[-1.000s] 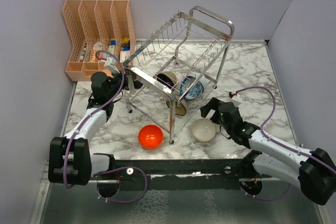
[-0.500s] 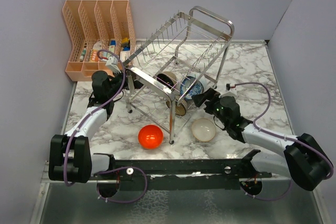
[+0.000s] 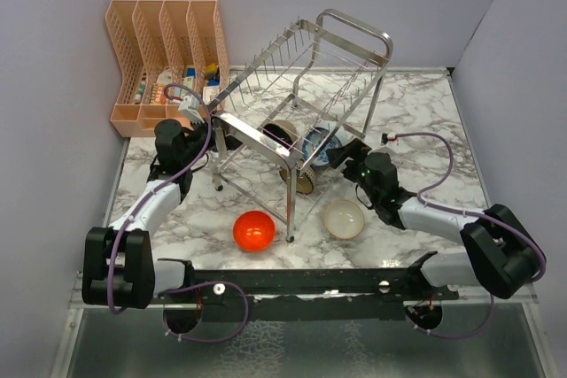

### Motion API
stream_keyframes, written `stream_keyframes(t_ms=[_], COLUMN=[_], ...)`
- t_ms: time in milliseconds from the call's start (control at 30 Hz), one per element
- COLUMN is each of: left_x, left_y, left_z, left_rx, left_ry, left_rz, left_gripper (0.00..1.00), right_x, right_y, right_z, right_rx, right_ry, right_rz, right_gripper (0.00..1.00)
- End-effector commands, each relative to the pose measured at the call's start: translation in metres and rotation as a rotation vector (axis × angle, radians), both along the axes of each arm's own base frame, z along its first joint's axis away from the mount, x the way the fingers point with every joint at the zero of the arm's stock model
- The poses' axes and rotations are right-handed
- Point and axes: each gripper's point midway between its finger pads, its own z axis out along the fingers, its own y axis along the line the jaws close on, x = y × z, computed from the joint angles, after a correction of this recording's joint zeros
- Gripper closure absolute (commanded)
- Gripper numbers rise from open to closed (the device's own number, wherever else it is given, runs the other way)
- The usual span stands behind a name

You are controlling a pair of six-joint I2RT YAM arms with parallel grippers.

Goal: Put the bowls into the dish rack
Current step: Pick up the bowl from the dish rack.

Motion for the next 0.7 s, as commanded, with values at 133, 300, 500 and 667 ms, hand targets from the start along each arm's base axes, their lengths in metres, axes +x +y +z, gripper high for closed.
stream_keyframes(t_ms=[133, 300, 500, 667], left_x=[-0.001, 0.000, 0.001, 0.001], left_y=[-0.006, -0.006, -0.006, -0.006], left_z=[0.009, 0.009, 0.010, 0.009], left_rx=[0.000, -0.001, 0.001, 0.001], left_ry=[-0.038, -0.037, -0.041, -0.039], left_rz=[-0.038, -0.037, -0.035, -0.034], left_gripper=[0.01, 0.01, 0.01, 0.01], right_x=[0.011, 0.006, -0.003, -0.001], right_y=[0.014, 0.014, 0.017, 0.019], right_z=[0.015, 0.023, 0.040, 0.037], right_rx=[0.055, 0.066, 0.073, 0.044], right_ry=[-0.022, -0.018, -0.030, 0.002], right_rz=[0.014, 0.025, 0.054, 0.054], right_gripper=[0.29, 0.33, 0.35, 0.35])
